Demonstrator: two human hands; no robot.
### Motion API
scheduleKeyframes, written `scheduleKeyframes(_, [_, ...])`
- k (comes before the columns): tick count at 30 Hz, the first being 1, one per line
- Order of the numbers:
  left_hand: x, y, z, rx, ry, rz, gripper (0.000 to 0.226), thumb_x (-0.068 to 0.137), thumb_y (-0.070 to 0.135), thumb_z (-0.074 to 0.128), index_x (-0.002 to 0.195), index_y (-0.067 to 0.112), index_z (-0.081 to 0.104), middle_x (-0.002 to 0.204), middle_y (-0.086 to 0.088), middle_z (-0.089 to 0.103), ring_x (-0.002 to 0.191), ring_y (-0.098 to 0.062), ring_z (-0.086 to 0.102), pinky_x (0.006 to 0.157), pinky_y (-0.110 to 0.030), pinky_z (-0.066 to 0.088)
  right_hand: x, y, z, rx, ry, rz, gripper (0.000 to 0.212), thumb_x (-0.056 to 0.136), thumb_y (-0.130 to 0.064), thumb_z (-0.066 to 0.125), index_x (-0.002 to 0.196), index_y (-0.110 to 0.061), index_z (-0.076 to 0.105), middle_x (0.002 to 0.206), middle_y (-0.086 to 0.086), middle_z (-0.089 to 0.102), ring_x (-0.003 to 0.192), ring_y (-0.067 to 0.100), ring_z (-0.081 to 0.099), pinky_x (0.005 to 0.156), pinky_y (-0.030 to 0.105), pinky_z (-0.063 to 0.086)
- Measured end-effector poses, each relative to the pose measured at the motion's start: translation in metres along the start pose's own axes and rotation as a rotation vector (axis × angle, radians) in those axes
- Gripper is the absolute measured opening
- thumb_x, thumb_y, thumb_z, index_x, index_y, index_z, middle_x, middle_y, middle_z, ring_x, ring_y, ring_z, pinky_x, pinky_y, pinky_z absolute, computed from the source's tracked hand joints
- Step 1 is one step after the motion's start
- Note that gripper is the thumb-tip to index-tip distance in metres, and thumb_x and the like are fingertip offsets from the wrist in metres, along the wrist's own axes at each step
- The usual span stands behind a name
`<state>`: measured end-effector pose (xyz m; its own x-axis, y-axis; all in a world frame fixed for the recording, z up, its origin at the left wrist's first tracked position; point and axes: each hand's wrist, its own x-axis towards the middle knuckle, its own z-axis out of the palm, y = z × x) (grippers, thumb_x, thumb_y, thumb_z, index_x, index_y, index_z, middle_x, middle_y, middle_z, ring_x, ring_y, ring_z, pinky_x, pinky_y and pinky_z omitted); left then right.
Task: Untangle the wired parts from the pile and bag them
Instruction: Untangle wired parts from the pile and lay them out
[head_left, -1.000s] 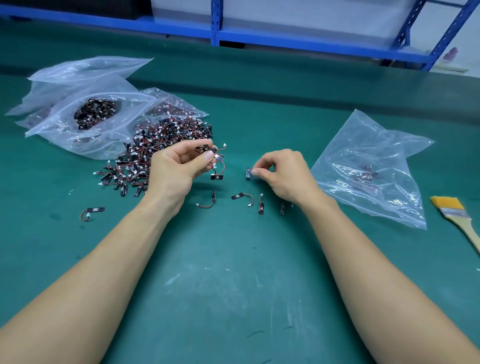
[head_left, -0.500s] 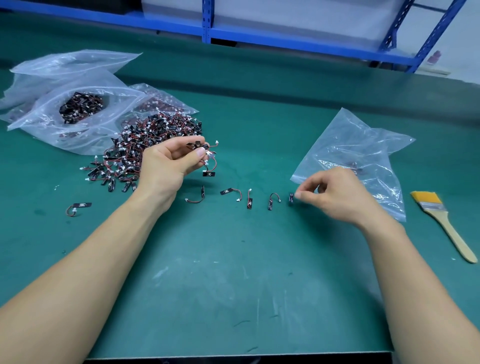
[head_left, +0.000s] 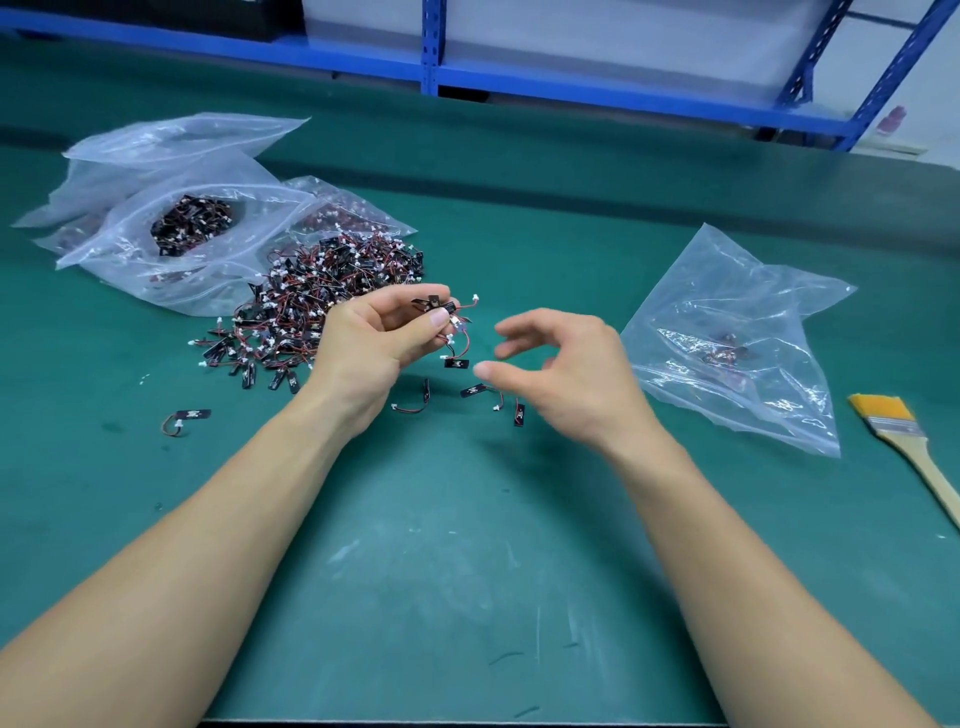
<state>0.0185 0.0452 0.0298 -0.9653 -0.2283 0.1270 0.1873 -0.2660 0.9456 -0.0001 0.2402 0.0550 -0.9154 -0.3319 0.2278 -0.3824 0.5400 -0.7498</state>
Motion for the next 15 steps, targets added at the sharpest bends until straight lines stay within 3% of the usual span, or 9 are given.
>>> scheduleKeyframes(3, [-0.002,0.001,0.001,-0.010,-0.043,-0.001,0.022,0.088,-0.004,0.067,0.097,0.014,0.075,0.090,-0.006,0.076,0.078,-0.016,0.071,0.074,-0.021,0.055,0.004,-0.006,0.019,0.046,-0.034,0.059,0.049,0.065,-0.051,0.089,0.105,-0.027,0.073,0.086,-0.015,0.075,0.078,-0.007,0.065,0.076,0.026,0.053])
scheduleKeyframes(5, [-0.003,0.002,0.001,-0.017,-0.070,-0.002,0.022,0.087,-0.004,0.067,0.097,0.013,0.075,0.091,-0.006,0.076,0.076,-0.014,0.071,0.073,-0.020,0.055,0.005,-0.007,0.026,0.086,-0.050,0.072,0.040,0.069,-0.048,0.087,0.100,-0.025,0.076,0.085,-0.014,0.076,0.083,-0.004,0.069,0.077,0.025,0.053])
scheduleKeyframes(9, [-0.004,0.003,0.000,-0.007,-0.105,-0.002,0.021,0.086,-0.005,0.067,0.097,0.012,0.074,0.090,-0.004,0.076,0.076,-0.015,0.071,0.074,-0.022,0.056,0.002,-0.005,0.028,0.197,-0.089,0.070,0.008,0.081,-0.025,0.083,0.081,-0.021,0.076,0.078,-0.007,0.076,0.072,0.005,0.069,0.068,0.022,0.047])
scheduleKeyframes(15, [-0.006,0.008,0.000,-0.002,-0.153,-0.007,0.020,0.076,0.008,0.073,0.096,0.011,0.074,0.081,-0.006,0.074,0.073,-0.017,0.070,0.069,-0.022,0.055,-0.014,-0.003,0.015,0.255,-0.269,0.109,0.007,0.081,-0.015,0.082,0.077,-0.015,0.076,0.074,0.001,0.076,0.067,0.009,0.066,0.072,0.027,0.053])
